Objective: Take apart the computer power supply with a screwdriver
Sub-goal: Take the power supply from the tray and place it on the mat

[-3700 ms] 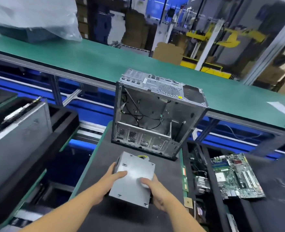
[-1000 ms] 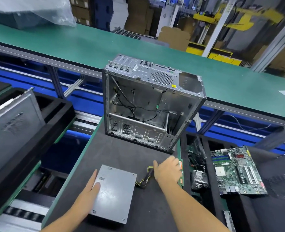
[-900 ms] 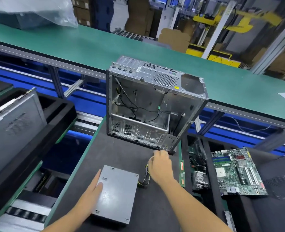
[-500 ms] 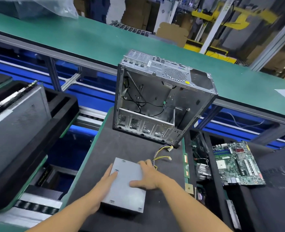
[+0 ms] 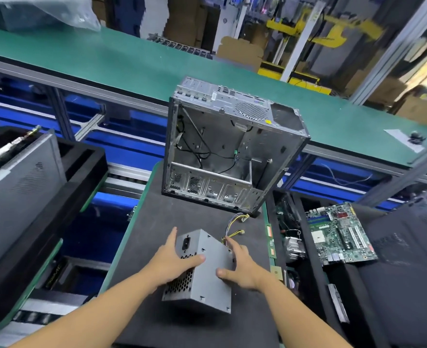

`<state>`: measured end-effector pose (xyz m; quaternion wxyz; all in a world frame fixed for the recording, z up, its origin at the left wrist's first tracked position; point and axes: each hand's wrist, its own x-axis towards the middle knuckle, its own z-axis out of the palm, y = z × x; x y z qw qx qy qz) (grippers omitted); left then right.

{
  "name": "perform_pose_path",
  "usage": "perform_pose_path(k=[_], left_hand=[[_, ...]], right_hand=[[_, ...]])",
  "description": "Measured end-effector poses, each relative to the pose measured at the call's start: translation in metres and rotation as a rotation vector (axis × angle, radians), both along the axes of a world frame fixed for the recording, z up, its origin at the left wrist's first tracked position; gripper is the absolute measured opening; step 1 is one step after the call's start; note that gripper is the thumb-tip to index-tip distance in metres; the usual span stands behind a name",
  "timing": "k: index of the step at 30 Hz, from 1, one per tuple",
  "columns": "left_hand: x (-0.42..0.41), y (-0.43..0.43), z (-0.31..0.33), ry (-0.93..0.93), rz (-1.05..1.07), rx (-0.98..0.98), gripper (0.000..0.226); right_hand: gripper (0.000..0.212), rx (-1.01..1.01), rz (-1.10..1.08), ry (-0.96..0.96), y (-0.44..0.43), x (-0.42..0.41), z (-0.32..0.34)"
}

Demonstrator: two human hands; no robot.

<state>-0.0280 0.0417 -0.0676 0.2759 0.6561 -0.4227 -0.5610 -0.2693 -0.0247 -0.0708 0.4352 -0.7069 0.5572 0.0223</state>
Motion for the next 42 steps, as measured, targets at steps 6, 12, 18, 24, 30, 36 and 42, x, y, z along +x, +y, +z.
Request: perform_pose_path(k=[6, 12, 18, 24, 30, 36, 42], left_hand=[[-0.024, -0.001, 0.007, -0.122, 0.011, 0.04, 0.145], [-0.035, 0.002, 0.01, -0.129, 0.044, 0.009, 0.14], [-0.02, 0.009, 0.004, -0.147, 0.121, 0.051, 0.118], [0.004, 0.024, -0.014, 0.03, 0.304, 0.144, 0.047], [0.002, 0.026, -0.016, 0.035, 0.38, 0.148, 0.032], [0.003, 0.024, -0.015, 0.01, 0.34, 0.15, 0.048], [-0.003, 0.016, 0.001, -0.019, 0.298, 0.079, 0.048]], right_hand=[[0.094, 0.029, -0.03, -0.006, 0.009, -0.016, -0.001], [0.096, 0.041, -0.078, -0.076, 0.015, -0.023, -0.006], [0.102, 0.022, -0.059, -0.056, 0.015, -0.006, -0.006], [0.109, -0.009, -0.064, -0.104, 0.024, 0.033, -0.007], [0.104, 0.031, -0.081, -0.154, 0.026, 0.035, -0.009], [0.127, 0.123, -0.209, -0.248, 0.025, 0.027, -0.016], [0.111, 0.176, -0.236, -0.307, 0.021, 0.015, -0.013]])
